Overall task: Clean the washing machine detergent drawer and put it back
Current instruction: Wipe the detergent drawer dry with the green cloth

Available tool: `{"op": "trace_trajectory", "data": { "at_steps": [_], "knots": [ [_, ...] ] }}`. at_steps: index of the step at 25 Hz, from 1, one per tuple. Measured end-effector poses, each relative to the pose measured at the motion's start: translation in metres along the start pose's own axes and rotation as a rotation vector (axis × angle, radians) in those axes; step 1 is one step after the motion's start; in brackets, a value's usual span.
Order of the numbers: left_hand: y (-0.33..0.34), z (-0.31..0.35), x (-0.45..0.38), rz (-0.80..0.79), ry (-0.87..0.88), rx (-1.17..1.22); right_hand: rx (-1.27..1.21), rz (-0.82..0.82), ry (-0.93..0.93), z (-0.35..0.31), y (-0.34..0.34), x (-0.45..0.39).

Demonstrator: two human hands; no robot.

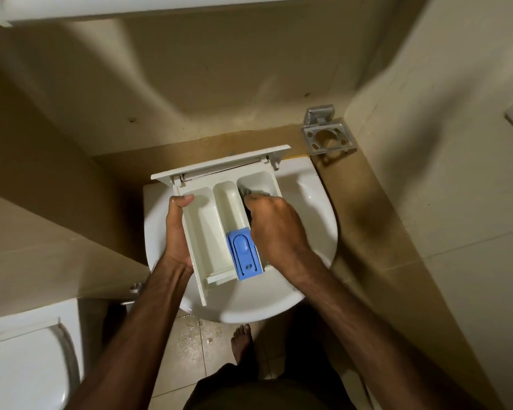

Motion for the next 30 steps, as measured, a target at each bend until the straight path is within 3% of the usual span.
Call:
{"op": "trace_trajectory", "data": {
  "at_steps": [5, 8, 14, 17, 19, 22, 24, 26, 27, 30],
  "knots": [
    [0.000, 0.008, -0.001, 0.020, 0.049, -0.024, 0.105, -0.345, 0.039, -0.011, -0.030, 0.024],
    [0.002, 0.011, -0.002, 0.006, 0.032, -0.038, 0.070, -0.402, 0.150, -0.013, -0.031, 0.023],
    [-0.001, 0.019, -0.002, -0.056, 0.053, -0.051, -0.547, -0.078, 0.530, -0.009, -0.003, 0.021],
    [-0.001, 0.023, -0.004, -0.096, 0.032, -0.101, -0.686, 0.066, 0.626, -0.022, 0.001, 0.012],
    [-0.001, 0.021, -0.005, -0.090, 0.022, -0.126, -0.699, 0.175, 0.597, -0.031, -0.001, 0.003],
    [-0.002, 0.020, -0.007, -0.067, 0.027, -0.119, -0.606, 0.258, 0.399, -0.042, -0.004, 0.008],
    [-0.004, 0.024, -0.008, -0.071, 0.037, -0.127, -0.425, 0.162, 0.244, -0.034, -0.009, 0.020],
    [-0.008, 0.028, -0.008, -0.068, 0.026, -0.125, -0.378, 0.027, 0.184, -0.016, -0.022, 0.033],
    [-0.010, 0.030, -0.009, -0.066, 0.019, -0.121, -0.383, 0.039, 0.171, -0.010, -0.031, 0.040],
    [-0.008, 0.030, -0.008, -0.085, 0.002, -0.095, -0.271, 0.488, 0.017, 0.003, -0.043, 0.039]
  ]
}}
Point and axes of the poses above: each hand's wrist, its own x-axis away from the middle knuckle, its own y-axis out of the palm, z = x × y, the point moved 1 cm from there along -x, towards the middle knuckle, and after that the axes turned 2 degrees about -x, right-handed, at the moved point
